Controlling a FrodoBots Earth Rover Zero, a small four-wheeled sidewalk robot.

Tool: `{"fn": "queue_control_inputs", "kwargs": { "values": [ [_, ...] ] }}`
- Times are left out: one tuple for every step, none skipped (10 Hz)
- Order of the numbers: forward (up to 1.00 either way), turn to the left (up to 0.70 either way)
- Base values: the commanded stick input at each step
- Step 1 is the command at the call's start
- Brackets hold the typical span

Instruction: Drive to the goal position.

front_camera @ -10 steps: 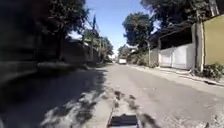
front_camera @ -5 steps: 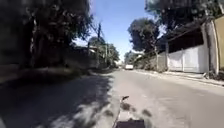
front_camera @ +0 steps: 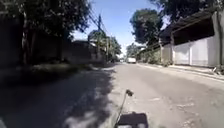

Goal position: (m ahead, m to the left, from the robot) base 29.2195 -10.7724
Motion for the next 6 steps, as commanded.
{"fn": "queue_control_inputs", "kwargs": {
  "values": [
    [1.0, 0.0],
    [1.0, 0.0],
    [1.0, 0.0],
    [1.0, 0.0],
    [1.0, 0.0],
    [1.0, 0.0]
  ]
}}
